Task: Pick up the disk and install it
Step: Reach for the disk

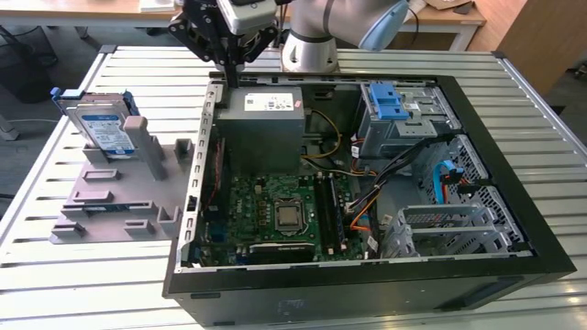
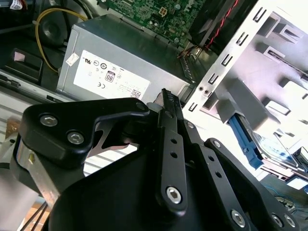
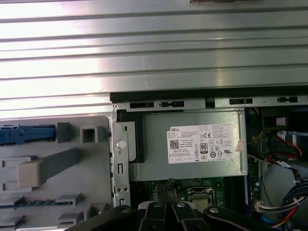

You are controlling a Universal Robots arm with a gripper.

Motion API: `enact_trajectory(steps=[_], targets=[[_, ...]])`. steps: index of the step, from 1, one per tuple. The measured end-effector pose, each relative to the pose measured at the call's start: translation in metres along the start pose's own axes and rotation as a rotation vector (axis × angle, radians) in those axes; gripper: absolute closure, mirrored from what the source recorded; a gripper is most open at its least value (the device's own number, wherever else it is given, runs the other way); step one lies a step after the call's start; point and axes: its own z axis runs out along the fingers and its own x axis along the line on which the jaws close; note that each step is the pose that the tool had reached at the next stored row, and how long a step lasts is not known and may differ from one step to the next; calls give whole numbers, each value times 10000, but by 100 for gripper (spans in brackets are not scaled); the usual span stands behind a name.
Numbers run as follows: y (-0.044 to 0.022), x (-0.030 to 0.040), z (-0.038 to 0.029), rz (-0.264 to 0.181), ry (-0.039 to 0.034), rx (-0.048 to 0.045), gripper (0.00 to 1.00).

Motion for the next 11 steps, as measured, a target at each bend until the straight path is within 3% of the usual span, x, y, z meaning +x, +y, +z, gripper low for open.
enact_trajectory(steps=[11], targets=[[4,30,3,-1,0,0,89]])
